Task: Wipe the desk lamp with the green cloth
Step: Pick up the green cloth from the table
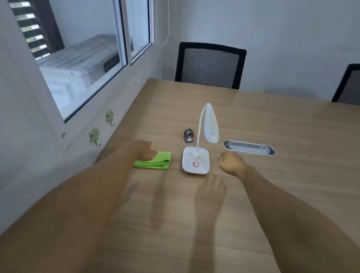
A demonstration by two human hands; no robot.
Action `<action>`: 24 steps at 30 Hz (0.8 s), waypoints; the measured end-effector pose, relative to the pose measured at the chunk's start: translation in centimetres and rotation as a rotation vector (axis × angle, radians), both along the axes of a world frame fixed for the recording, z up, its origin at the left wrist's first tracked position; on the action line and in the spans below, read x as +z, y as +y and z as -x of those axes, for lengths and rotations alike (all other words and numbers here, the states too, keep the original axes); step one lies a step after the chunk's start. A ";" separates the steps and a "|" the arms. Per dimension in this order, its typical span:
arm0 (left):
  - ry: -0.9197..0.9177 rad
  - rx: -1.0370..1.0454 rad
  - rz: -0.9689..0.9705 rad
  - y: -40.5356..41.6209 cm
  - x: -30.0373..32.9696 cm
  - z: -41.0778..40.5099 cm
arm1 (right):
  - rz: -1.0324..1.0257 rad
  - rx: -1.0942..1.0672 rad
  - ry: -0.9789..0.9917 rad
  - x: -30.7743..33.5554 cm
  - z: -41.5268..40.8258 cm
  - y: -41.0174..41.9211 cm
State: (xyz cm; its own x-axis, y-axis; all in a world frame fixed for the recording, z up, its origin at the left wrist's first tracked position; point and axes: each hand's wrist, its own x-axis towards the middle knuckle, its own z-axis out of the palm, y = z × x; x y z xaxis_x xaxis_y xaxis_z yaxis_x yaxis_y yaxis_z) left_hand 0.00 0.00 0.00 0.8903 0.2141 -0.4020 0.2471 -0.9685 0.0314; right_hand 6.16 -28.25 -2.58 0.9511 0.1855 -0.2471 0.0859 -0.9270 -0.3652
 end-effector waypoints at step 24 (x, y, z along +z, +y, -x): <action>-0.048 0.048 0.095 6.7 -5.7 -2.4 | -0.097 0.209 0.023 -4.2 -1.8 15.3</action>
State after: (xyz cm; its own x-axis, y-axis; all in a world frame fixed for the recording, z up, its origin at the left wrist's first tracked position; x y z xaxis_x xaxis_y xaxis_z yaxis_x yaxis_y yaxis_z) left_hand 2.44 6.71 -5.67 0.8988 0.2197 -0.3793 0.2889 -0.9477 0.1357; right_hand 7.99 -12.96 -6.79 0.8836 0.4021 -0.2400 0.2630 -0.8502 -0.4560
